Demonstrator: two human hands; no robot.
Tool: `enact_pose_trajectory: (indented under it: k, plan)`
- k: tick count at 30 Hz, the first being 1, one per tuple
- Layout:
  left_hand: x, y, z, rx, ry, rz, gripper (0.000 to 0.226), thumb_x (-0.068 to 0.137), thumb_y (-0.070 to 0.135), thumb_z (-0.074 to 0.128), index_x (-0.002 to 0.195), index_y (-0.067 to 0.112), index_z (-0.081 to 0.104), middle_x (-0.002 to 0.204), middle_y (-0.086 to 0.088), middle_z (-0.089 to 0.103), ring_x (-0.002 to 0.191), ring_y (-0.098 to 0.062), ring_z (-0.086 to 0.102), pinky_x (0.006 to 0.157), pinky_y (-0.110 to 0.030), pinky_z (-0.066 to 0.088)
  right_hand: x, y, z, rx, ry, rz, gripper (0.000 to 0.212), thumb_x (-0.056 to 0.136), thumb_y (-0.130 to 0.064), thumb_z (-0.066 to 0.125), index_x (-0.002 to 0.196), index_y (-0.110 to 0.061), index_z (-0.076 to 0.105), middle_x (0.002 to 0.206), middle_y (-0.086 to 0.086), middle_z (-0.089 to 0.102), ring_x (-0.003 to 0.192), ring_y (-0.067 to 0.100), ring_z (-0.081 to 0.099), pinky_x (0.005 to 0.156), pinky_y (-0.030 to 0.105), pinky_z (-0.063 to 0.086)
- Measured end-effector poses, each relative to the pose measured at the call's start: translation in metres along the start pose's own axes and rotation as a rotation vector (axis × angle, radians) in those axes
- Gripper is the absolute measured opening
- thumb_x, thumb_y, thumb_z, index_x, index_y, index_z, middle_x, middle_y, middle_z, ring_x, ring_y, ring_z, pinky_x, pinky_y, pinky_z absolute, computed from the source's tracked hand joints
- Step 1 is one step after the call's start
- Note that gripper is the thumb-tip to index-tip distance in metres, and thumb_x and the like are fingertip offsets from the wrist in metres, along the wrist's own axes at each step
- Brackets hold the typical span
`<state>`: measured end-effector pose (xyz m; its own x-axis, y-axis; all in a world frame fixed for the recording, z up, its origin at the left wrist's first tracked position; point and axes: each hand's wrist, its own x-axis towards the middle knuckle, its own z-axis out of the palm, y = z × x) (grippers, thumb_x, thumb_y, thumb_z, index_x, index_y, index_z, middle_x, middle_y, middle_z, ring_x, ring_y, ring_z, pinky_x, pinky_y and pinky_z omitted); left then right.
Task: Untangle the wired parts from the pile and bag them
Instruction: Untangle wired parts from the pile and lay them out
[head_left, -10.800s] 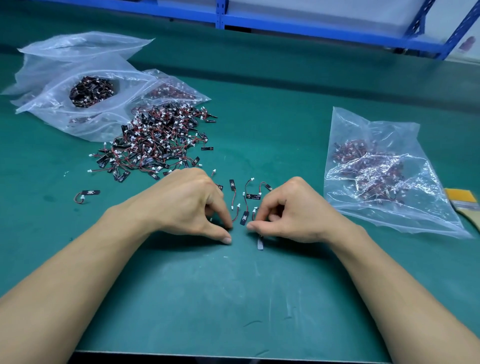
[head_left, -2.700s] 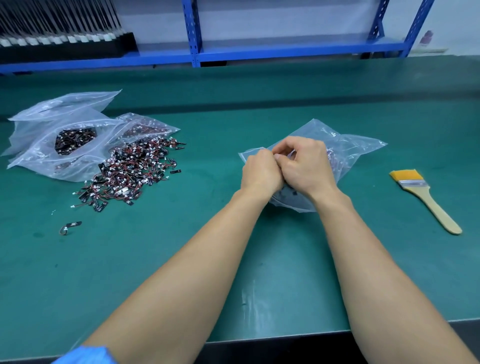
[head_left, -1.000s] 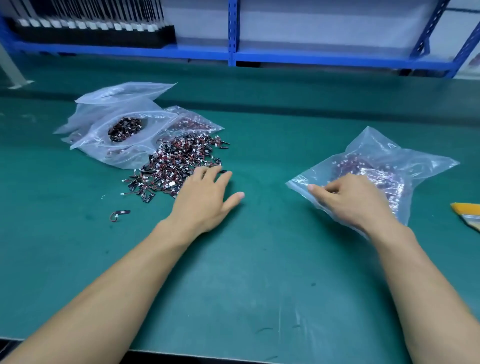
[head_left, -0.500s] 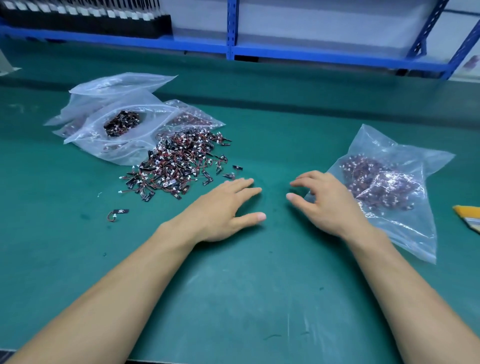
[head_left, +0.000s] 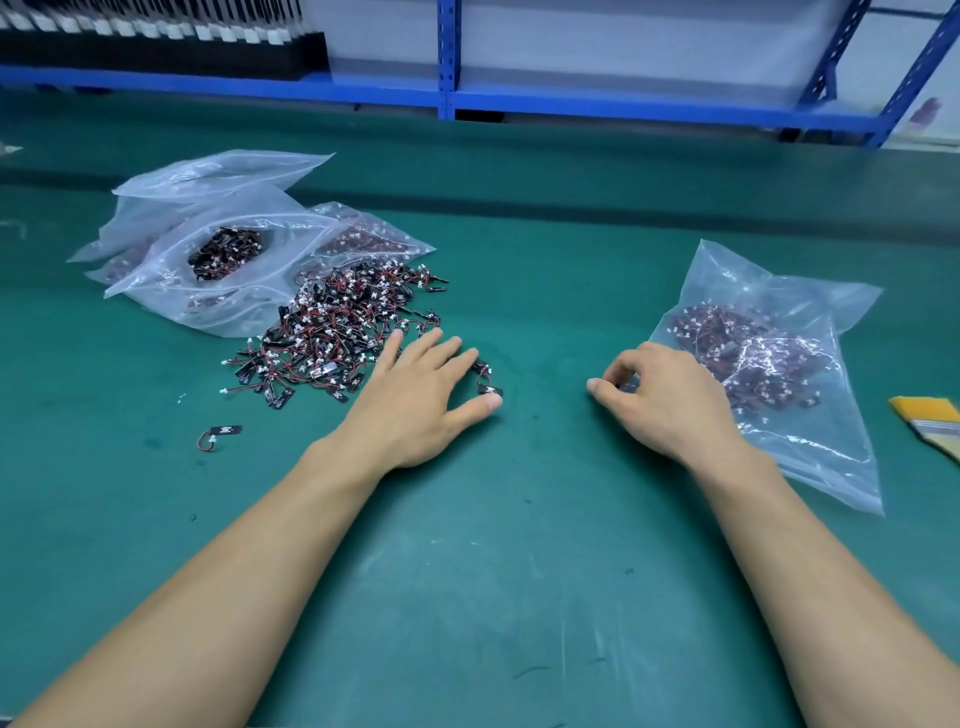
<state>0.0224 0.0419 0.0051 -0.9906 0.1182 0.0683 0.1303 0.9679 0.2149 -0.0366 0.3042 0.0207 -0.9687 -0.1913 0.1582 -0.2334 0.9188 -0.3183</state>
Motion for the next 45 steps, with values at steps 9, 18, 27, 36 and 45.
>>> enact_pose_trajectory:
  k: [9, 18, 27, 36, 45]
  plan:
    - [-0.006, 0.01, 0.002, -0.191, 0.033, 0.266, 0.059, 0.089, 0.065, 0.052, 0.142, 0.038, 0.052, 0.157, 0.01, 0.034, 0.149, -0.01, 0.017, 0.124, -0.041, 0.007, 0.001, 0.002, 0.001, -0.017, 0.013, 0.004, 0.026, 0.088, -0.052, 0.061, 0.074, -0.03, 0.064, 0.085, -0.014, 0.056, 0.087, 0.02, 0.057, 0.068, 0.033, 0.039]
    - [-0.006, 0.016, -0.005, -0.314, 0.146, 0.212, 0.022, 0.084, 0.053, 0.068, 0.091, 0.032, 0.068, 0.085, 0.014, 0.056, 0.089, -0.012, 0.044, 0.085, -0.036, 0.042, -0.008, -0.015, 0.012, 0.258, -0.038, -0.436, 0.027, 0.094, -0.013, 0.062, 0.117, -0.023, 0.07, 0.105, -0.012, 0.052, 0.069, -0.006, 0.048, 0.077, 0.03, 0.043]
    - [-0.008, 0.015, -0.009, -0.352, 0.134, 0.108, 0.01, 0.085, 0.025, 0.067, 0.075, 0.025, 0.065, 0.072, 0.012, 0.06, 0.081, -0.009, 0.048, 0.077, -0.036, 0.046, -0.007, -0.024, 0.022, 0.224, -0.083, -0.516, 0.01, 0.095, -0.024, 0.066, 0.101, -0.025, 0.074, 0.095, -0.012, 0.056, 0.083, 0.004, 0.049, 0.08, 0.038, 0.05]
    - [-0.009, 0.005, -0.017, -0.396, 0.162, -0.01, 0.018, 0.086, 0.022, 0.059, 0.069, 0.021, 0.058, 0.071, 0.008, 0.061, 0.08, -0.01, 0.049, 0.078, -0.038, 0.046, -0.007, -0.017, 0.021, 0.294, -0.051, -0.42, 0.005, 0.092, -0.023, 0.069, 0.091, -0.025, 0.073, 0.078, -0.019, 0.058, 0.074, -0.009, 0.052, 0.067, 0.015, 0.035]
    - [-0.007, -0.006, -0.014, -0.272, 0.169, -0.09, 0.024, 0.082, 0.038, 0.07, 0.064, 0.026, 0.059, 0.063, 0.012, 0.058, 0.077, -0.011, 0.052, 0.074, -0.034, 0.047, -0.006, -0.016, 0.019, 0.314, -0.047, -0.355, 0.008, 0.091, -0.023, 0.069, 0.086, -0.025, 0.074, 0.072, -0.018, 0.063, 0.07, -0.005, 0.054, 0.067, 0.019, 0.038]
